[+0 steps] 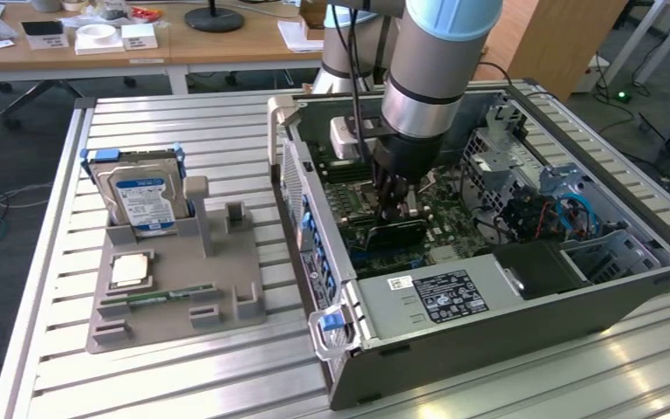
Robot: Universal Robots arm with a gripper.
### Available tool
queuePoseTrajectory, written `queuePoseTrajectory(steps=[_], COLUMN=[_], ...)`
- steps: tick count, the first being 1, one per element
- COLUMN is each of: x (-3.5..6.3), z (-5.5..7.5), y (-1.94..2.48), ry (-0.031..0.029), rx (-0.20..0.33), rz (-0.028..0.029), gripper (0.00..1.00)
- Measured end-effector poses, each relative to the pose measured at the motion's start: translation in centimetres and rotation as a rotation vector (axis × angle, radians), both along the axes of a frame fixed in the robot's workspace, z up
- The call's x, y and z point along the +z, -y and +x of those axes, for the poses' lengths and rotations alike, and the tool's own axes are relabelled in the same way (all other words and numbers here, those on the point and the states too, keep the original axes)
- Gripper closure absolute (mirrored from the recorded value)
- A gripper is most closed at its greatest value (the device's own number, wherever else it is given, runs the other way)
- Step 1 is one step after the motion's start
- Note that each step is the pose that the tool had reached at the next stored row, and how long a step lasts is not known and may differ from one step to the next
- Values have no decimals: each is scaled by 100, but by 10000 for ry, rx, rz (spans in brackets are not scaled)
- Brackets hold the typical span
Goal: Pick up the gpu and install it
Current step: 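Press down on the gpu until it lock into place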
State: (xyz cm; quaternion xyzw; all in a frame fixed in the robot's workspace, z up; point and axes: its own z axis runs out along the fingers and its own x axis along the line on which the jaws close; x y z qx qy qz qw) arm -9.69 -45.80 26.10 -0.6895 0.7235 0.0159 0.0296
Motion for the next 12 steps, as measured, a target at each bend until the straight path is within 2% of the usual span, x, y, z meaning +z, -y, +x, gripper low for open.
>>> queuePoseTrajectory(steps=[5,7,12], x=[13,64,191], z=[1,0,1], y=[-1,0,-2], ry=[9,1,2], rx=[0,0,1], rz=[17,1,1], gripper=[89,89,89])
